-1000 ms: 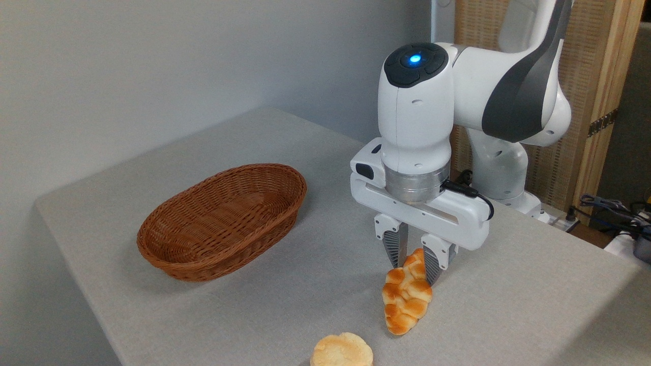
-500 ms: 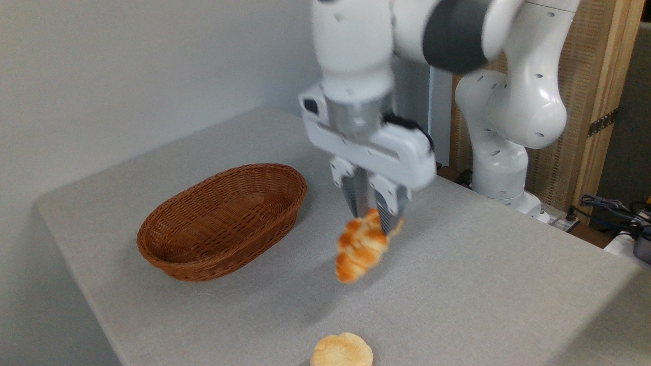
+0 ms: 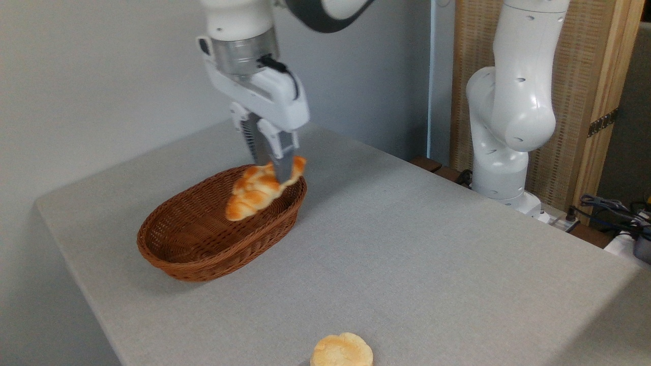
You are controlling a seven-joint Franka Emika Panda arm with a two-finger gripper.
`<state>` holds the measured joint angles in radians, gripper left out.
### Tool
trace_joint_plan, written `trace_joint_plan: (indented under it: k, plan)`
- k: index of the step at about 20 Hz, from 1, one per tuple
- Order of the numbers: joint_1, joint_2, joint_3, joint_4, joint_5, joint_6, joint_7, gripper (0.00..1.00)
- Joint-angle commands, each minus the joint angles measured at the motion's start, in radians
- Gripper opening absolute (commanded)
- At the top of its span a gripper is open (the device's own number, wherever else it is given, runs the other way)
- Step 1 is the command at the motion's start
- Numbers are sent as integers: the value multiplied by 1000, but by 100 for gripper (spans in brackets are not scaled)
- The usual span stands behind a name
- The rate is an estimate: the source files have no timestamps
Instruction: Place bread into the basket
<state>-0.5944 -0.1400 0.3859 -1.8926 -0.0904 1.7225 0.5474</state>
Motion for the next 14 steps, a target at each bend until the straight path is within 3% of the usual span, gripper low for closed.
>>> trace_joint_plan:
  k: [1, 3, 4, 8, 14]
  plan:
    - [-24, 137, -19, 102, -74, 26, -15, 59]
    - [-24, 195, -50, 127, -68, 51, -88, 97]
    - [-24, 221, -73, 133, -63, 84, -127, 100]
    - [-22, 298, -110, 179, -55, 126, -150, 100]
    - [-18, 296, -114, 182, -37, 123, -150, 100]
